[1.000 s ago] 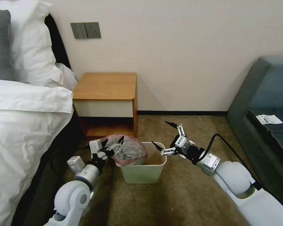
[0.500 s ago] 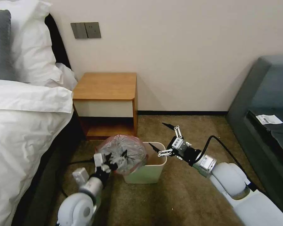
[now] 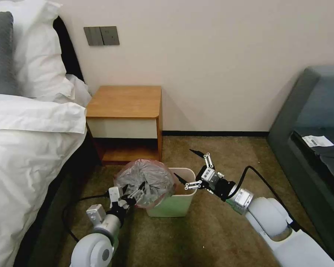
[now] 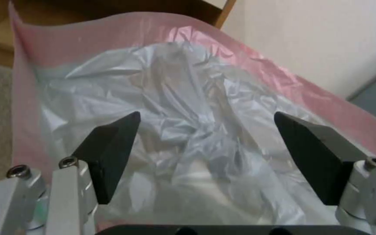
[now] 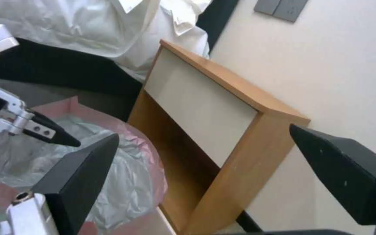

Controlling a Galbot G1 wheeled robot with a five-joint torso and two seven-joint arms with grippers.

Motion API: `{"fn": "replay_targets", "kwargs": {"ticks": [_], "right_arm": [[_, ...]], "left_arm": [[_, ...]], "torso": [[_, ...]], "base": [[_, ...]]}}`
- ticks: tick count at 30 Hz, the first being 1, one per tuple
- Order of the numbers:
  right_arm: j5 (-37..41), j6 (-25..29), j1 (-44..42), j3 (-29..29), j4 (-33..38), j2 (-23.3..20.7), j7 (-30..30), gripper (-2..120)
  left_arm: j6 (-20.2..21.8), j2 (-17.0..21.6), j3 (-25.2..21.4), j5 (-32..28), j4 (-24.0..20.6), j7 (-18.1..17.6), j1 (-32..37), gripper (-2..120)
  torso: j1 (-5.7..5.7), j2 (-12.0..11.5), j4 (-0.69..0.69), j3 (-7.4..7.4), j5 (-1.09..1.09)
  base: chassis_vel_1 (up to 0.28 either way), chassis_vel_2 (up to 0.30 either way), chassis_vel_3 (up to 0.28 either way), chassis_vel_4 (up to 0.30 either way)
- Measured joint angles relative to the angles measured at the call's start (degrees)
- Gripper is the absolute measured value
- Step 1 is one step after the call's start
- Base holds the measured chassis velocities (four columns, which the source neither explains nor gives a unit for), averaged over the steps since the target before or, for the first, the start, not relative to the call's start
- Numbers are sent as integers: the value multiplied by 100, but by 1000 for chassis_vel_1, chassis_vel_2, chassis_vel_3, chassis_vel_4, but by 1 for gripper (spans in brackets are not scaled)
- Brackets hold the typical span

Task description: Pick up the garbage bag from the table and place it over the trash can.

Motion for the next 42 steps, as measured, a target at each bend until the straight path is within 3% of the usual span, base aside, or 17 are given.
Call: {"fn": "replay_targets", "kwargs": {"ticks": [11,17,21,25,28,42], "right_arm": [[-5,167,-67,107,-149,92,-3,100],[-16,182,-46,97,-188,152,-7,100],[-29,199,-67,95,-192,180,-8,100],[-30,204,-88,115,-180,178,-9,100],[-19,206,-120,174,-147,136,-9,100],[-18,207,-94,115,-121,73,2,100]], "left_arm": [[616,273,-18,-99,280,30,-178,79],[720,436,102,-155,378,70,-337,79],[750,568,262,-196,534,71,-457,65],[734,614,313,-202,612,81,-479,59],[715,665,374,-199,690,101,-485,46],[686,632,432,-36,762,6,-450,14]], "torso": [[0,0,1,0,-1],[0,0,1,0,0],[0,0,0,0,0],[0,1,1,-1,3],[0,2,2,-2,5],[0,-1,0,2,-3]], "base": [[0,0,0,0],[0,0,0,0],[0,0,0,0],[0,0,0,0],[0,0,0,0],[0,0,0,0]]}}
